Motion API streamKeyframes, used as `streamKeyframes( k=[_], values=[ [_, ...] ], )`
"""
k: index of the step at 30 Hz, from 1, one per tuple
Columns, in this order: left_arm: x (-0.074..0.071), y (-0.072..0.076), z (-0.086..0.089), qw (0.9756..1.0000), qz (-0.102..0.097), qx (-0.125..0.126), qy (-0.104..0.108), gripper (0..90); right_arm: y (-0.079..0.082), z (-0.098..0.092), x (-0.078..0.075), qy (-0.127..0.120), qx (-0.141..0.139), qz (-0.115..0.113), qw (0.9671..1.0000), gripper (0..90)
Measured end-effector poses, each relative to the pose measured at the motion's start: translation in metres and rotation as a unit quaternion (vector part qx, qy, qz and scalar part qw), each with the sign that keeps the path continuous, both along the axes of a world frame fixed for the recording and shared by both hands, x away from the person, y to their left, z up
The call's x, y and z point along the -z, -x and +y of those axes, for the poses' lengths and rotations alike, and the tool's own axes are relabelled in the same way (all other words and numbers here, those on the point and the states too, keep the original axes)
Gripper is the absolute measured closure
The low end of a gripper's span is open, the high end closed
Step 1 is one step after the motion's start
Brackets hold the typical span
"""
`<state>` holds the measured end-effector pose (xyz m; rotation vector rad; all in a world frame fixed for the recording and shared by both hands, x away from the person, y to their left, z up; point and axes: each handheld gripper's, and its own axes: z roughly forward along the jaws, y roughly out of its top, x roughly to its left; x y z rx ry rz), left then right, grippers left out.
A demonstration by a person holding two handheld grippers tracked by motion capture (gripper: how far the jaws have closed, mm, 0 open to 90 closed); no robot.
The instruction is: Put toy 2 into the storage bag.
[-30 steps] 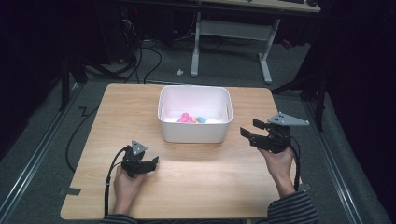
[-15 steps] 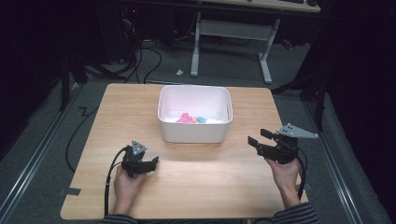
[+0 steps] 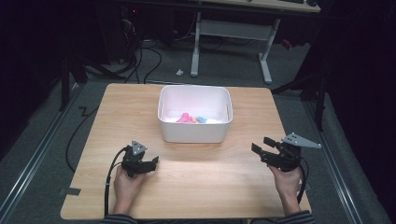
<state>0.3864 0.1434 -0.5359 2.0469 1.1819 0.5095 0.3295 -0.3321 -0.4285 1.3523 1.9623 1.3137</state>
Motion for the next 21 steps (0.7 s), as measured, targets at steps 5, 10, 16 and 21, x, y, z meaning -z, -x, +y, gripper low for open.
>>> streamKeyframes(
  k=[5, 10, 16, 21],
  values=[
    [0.0, 0.0, 0.0, 1.0, 0.0, 0.0, 0.0, 26.3, 0.002, -0.002, 0.01, 0.0, 0.007, 0.006, 1.0, 34.8],
    [0.0, 0.0, 0.0, 1.0, 0.0, 0.0, 0.0, 26.3, 0.002, -0.002, 0.02, -0.001, 0.012, 0.014, 0.9998, 34.7],
    [0.0, 0.0, 0.0, 1.0, 0.0, 0.0, 0.0, 26.3, 0.001, 0.0, 0.033, 0.002, 0.014, 0.022, 0.9997, 34.7],
    [0.0, 0.0, 0.0, 1.0, 0.0, 0.0, 0.0, 26.3, -0.001, 0.003, 0.048, 0.006, 0.015, 0.035, 0.9993, 34.4]
  ],
)
